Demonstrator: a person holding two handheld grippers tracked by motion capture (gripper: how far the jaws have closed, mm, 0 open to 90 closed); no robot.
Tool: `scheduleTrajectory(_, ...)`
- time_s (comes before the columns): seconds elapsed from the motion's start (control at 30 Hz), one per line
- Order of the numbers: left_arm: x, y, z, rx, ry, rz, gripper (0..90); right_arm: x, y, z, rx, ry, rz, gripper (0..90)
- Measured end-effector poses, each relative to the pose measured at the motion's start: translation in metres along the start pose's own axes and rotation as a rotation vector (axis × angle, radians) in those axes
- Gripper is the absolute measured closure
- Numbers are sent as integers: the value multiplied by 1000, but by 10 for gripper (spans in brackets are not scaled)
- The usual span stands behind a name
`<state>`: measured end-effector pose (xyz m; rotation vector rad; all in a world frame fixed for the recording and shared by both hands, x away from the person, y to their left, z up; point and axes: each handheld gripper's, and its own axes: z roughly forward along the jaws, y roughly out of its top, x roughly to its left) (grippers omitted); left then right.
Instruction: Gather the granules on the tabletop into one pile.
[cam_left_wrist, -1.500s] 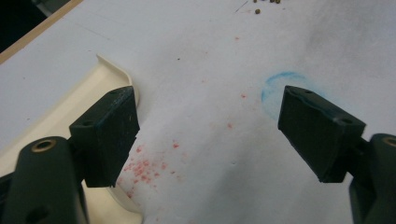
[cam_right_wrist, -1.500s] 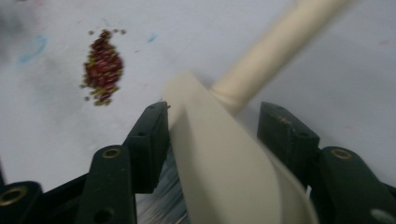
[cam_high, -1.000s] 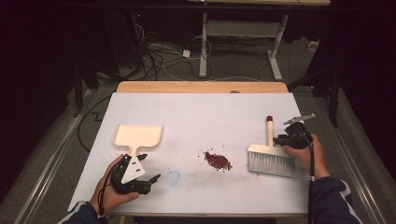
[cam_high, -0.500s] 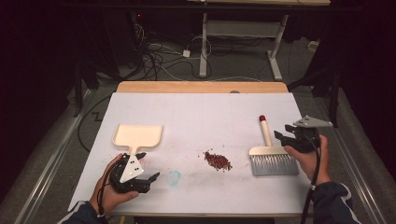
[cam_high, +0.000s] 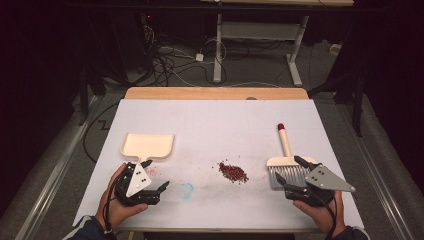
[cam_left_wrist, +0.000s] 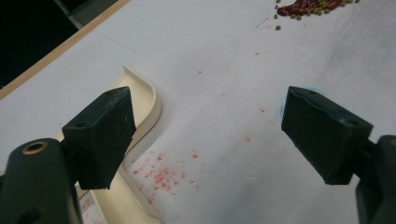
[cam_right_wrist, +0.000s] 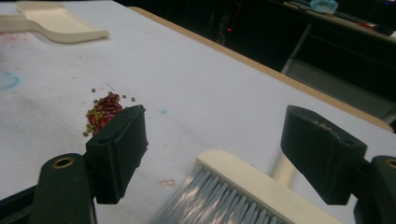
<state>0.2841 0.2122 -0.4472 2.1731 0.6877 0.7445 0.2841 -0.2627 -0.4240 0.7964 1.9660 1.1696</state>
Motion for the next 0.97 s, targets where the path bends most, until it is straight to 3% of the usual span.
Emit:
scheduleTrajectory(0.37, 1, -1, 0, -5, -7, -8, 172, 11, 6, 0, -15, 38, -9, 218)
scheduleTrajectory(0.97, 1, 1, 3, 7, -15, -2, 171, 17, 5, -1, 7, 17, -40, 207)
